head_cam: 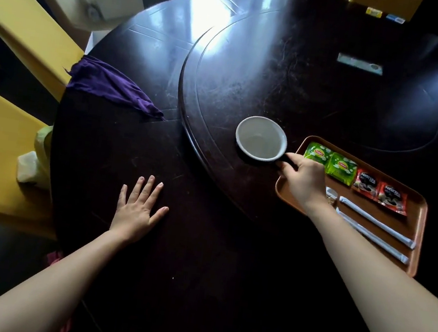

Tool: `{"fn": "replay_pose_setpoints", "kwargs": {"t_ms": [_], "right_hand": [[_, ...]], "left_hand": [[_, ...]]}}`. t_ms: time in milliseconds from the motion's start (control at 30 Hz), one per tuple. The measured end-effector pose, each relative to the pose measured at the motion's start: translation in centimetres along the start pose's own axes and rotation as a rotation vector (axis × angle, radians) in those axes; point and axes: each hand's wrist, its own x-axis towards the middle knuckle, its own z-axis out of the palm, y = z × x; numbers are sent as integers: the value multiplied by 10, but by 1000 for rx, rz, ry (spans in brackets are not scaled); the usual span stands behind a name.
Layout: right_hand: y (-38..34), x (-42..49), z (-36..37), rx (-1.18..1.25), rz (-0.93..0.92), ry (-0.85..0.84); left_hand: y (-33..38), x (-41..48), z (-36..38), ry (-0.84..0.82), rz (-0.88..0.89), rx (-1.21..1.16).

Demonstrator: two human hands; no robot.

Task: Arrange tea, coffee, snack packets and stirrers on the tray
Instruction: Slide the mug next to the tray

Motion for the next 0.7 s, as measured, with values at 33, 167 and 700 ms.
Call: {"fn": "replay_pose_setpoints", "kwargs": {"t_ms": [33, 167, 700], "right_hand": [[4, 9, 0, 5, 20, 6], [12, 35, 1, -16, 41, 28], [26, 51, 8, -75, 109, -50]], "left_hand": [[0, 0, 0, 1, -1, -5], [0, 0, -1, -2, -4, 3], [2, 0, -2, -32, -5, 27]]}}
